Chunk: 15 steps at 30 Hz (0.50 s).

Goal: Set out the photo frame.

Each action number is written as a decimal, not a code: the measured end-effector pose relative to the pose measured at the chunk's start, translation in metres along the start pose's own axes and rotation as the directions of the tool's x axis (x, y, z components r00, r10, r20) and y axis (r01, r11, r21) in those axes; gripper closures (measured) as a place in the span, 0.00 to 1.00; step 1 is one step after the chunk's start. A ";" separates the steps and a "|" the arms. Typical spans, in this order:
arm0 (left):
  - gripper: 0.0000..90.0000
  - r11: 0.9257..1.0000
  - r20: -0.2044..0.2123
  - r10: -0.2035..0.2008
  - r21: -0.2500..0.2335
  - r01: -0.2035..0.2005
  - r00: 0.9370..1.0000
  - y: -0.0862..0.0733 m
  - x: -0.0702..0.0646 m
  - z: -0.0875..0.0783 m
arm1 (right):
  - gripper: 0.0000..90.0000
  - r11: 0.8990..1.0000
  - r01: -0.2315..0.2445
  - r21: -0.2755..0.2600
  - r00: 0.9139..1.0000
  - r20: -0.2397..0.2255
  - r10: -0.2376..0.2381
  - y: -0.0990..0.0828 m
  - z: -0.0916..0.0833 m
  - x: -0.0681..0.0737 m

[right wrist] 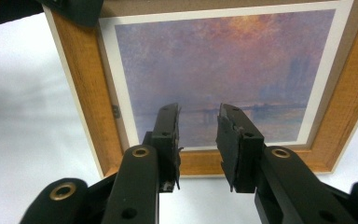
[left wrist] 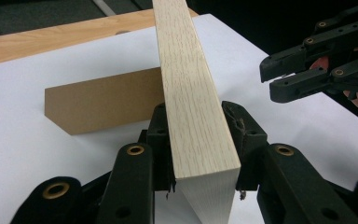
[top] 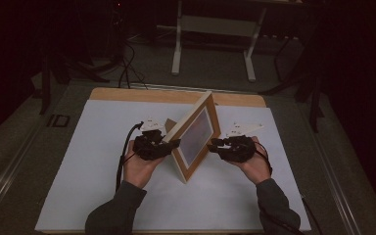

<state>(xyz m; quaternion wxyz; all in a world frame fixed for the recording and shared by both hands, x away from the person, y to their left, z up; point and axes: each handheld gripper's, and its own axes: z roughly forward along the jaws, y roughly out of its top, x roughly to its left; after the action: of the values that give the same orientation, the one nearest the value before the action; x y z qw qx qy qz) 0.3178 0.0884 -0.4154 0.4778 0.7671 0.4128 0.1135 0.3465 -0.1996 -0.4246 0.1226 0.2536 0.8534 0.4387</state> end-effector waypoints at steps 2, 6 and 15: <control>0.75 1.000 0.006 -0.005 0.000 0.005 1.000 0.000 0.001 0.000 | 0.76 1.000 -0.001 0.000 1.000 0.003 0.001 0.000 -0.001 0.000; 0.76 1.000 0.015 -0.007 0.002 0.006 1.000 0.002 0.007 0.000 | 0.76 1.000 -0.002 0.000 1.000 0.004 0.002 0.000 -0.003 -0.001; 0.77 0.999 0.003 -0.031 -0.015 0.031 1.000 0.003 0.016 0.000 | 0.76 1.000 -0.003 0.001 1.000 0.006 0.003 -0.001 -0.003 -0.002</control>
<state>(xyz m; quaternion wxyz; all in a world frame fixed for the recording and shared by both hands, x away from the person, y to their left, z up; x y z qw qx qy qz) 0.3294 0.1000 -0.4164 0.4856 0.7574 0.4230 0.1081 0.3465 -0.2035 -0.4236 0.1246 0.2562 0.8529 0.4375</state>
